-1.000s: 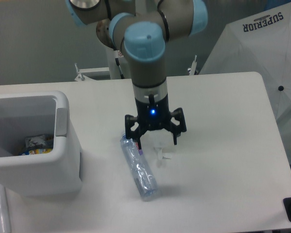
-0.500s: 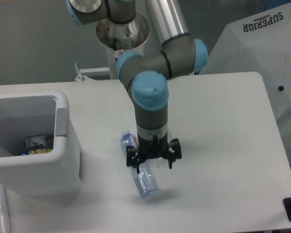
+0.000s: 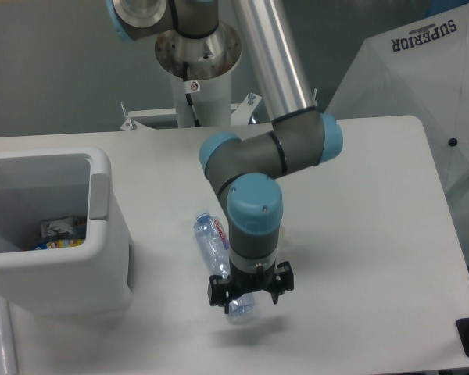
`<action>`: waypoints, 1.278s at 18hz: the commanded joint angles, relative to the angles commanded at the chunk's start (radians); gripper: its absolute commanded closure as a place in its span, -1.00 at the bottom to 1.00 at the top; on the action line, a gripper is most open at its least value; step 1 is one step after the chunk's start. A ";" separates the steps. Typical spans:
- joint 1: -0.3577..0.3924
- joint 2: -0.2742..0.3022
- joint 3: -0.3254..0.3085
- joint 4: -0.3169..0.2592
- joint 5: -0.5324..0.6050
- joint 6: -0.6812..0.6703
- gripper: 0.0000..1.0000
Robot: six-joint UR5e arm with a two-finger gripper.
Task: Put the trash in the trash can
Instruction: 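Descend further and align the gripper around the bottle's body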
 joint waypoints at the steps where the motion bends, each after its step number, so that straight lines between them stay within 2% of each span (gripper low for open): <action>1: 0.000 -0.002 0.000 0.000 0.006 0.000 -1.00; 9: -0.014 -0.005 -0.032 0.006 0.014 0.006 -1.00; 23: -0.029 -0.032 -0.034 0.006 0.060 0.003 -1.00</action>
